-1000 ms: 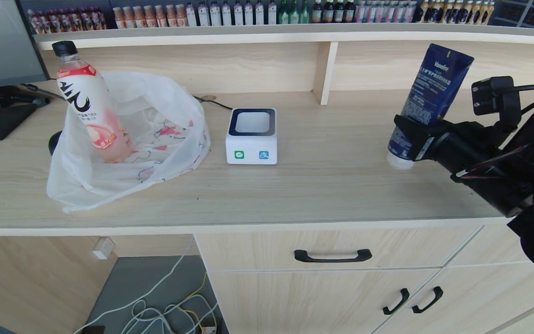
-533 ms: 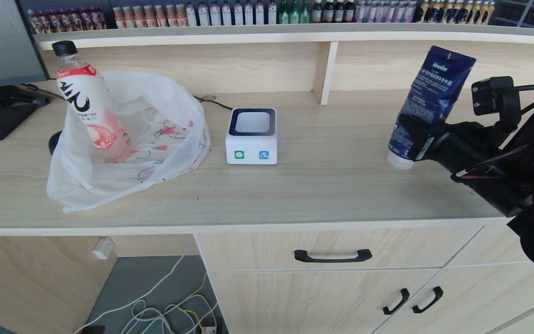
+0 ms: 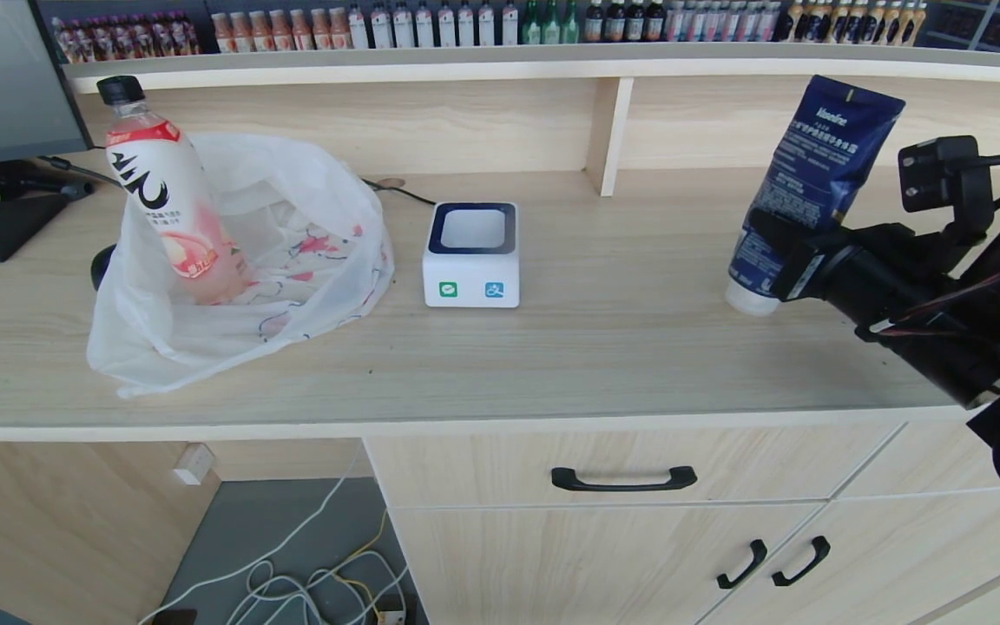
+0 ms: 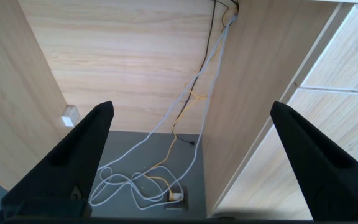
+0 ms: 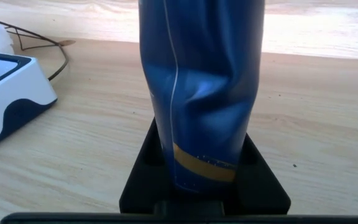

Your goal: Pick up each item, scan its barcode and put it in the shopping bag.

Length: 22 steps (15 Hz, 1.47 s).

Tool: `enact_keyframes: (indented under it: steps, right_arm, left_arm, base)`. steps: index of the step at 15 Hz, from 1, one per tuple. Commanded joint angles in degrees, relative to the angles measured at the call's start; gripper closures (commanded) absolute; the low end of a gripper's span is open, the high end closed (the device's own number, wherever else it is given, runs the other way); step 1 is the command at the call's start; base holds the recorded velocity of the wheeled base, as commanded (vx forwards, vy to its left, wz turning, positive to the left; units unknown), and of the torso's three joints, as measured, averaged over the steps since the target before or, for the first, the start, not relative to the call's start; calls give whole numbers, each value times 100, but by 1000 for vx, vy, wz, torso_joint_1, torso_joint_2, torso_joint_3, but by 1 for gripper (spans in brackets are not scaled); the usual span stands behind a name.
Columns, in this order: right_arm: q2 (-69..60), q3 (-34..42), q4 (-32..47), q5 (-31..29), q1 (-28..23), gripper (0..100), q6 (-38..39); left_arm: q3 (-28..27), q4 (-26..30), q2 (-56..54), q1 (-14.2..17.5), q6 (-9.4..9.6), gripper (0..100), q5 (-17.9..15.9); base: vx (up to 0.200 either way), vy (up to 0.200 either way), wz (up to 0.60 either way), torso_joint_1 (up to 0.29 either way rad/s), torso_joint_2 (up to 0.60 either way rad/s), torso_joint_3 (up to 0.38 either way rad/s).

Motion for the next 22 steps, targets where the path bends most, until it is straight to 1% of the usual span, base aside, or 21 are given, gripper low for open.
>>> enact_keyframes:
  steps: [1,3,4,7,8,9,10,11,12,14,15,16,17,19,22]
  right_arm:
    - [-260,165,-6,1,46,100,139]
    - [-489,341,-6,1,125,100,297]
    - [-691,508,-6,10,257,100,403]
    - [-1051,754,-6,10,864,100,886]
    - [-1051,754,-6,10,916,100,1000]
    - [-998,692,-6,195,969,100,1448]
    - [-928,613,-15,493,960,100,1738]
    - [-928,552,-15,616,960,100,2055]
    - [-919,508,-15,634,960,100,2301]
    - [-928,499,-50,863,969,100,2828]
    - [-928,516,-103,906,969,100,2943]
    - [-858,569,-393,1030,969,100,3373]
    - [-752,710,-639,1153,969,100,3479]
    - [-453,1000,-1281,1284,1057,100,3514]
    - [30,1325,-2256,1689,1224,100,3514]
  left_arm:
    - [0,-1,-2,2,-1,0,0]
    - [0,-1,-2,2,-1,0,0]
    - [0,-1,-2,2,-1,0,0]
    - [0,-1,-2,2,-1,0,0]
    - [0,-1,-2,2,-1,0,0]
    - [0,-10,-2,2,-1,0,0]
    - [0,-1,-2,2,-1,0,0]
    - [0,-1,-2,2,-1,0,0]
    - [0,-1,-2,2,7,0,0]
    - [0,-1,-2,2,7,0,0]
    - [0,-1,-2,2,-1,0,0]
    - [0,-1,-2,2,-1,0,0]
    - [0,-1,-2,2,-1,0,0]
    - [0,-1,-2,2,-1,0,0]
    - [0,-1,-2,2,-1,0,0]
  base:
    - [0,0,0,0,0,0]
    - [0,0,0,0,0,0]
    - [0,0,0,0,0,0]
    - [0,0,0,0,0,0]
    - [0,0,0,0,0,0]
    - [0,0,0,0,0,0]
    - [0,0,0,0,0,0]
    - [0,0,0,0,0,0]
    - [0,0,0,0,0,0]
    - [0,0,0,0,0,0]
    - [0,0,0,0,0,0]
    - [0,0,0,0,0,0]
    - [0,0,0,0,0,0]
    - [0,0,0,0,0,0]
    - [0,0,0,0,0,0]
